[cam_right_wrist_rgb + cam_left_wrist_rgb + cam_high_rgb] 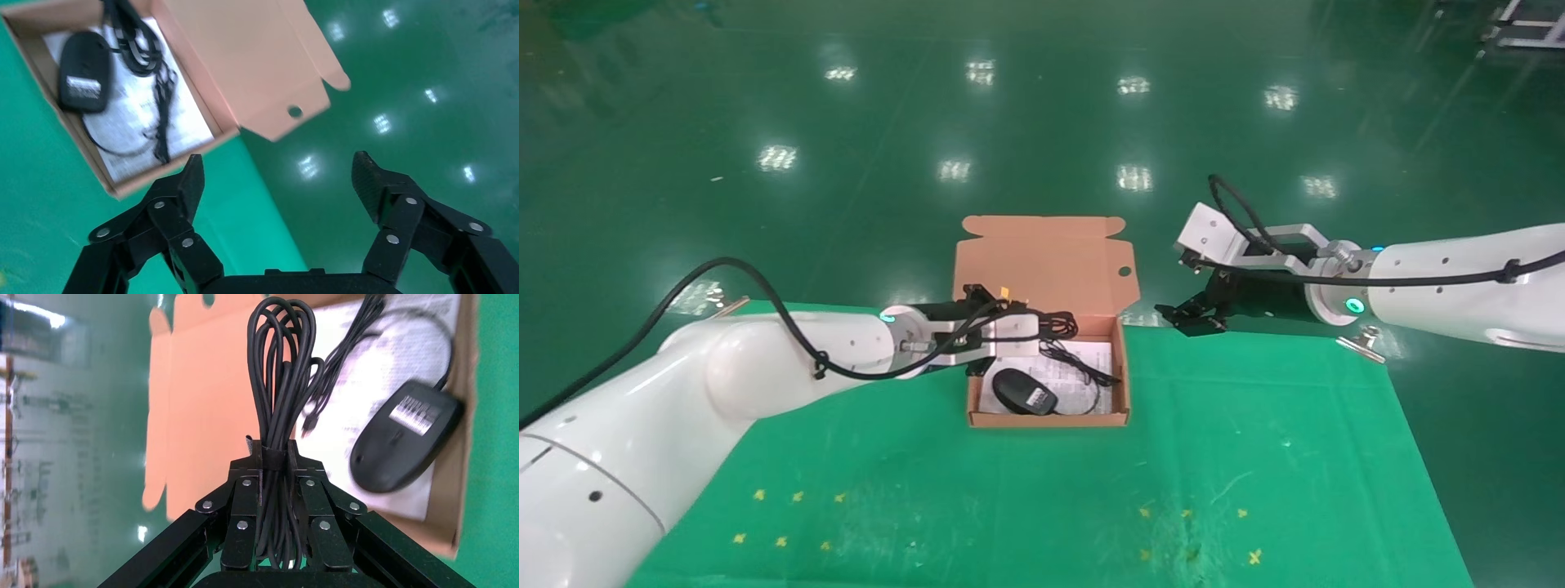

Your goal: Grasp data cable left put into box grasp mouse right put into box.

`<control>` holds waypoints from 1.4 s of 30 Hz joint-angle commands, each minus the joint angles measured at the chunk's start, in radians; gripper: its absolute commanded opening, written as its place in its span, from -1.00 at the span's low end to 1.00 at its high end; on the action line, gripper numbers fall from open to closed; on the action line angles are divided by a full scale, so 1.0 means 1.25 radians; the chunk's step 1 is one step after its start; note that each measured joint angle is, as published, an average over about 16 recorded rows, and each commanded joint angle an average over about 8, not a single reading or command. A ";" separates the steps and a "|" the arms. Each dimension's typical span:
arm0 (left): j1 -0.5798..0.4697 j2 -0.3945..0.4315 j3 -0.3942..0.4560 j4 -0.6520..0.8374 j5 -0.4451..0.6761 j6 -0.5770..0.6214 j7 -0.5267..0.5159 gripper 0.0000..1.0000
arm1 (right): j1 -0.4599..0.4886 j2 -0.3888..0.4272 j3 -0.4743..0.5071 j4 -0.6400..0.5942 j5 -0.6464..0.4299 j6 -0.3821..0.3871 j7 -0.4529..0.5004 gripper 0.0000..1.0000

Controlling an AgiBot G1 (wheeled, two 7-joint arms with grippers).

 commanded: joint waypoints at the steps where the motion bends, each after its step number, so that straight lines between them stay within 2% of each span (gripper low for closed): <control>1: 0.001 0.014 0.005 0.020 -0.034 -0.009 0.048 -1.00 | 0.000 0.018 0.001 0.017 -0.005 -0.001 0.014 1.00; 9: -0.003 0.018 0.050 0.031 -0.189 -0.008 0.172 -1.00 | 0.005 0.049 -0.004 0.047 -0.028 -0.009 0.049 1.00; 17: -0.010 0.020 0.078 0.045 -0.260 -0.005 0.229 1.00 | 0.005 0.054 -0.007 0.059 -0.037 -0.010 0.061 1.00; 33: -0.015 0.005 0.074 0.033 -0.254 -0.006 0.220 1.00 | 0.007 0.053 -0.005 0.058 -0.036 -0.007 0.060 1.00; 42: -0.101 -0.019 0.051 0.054 -0.244 -0.083 0.166 1.00 | 0.063 0.063 -0.005 0.113 -0.074 0.005 0.029 1.00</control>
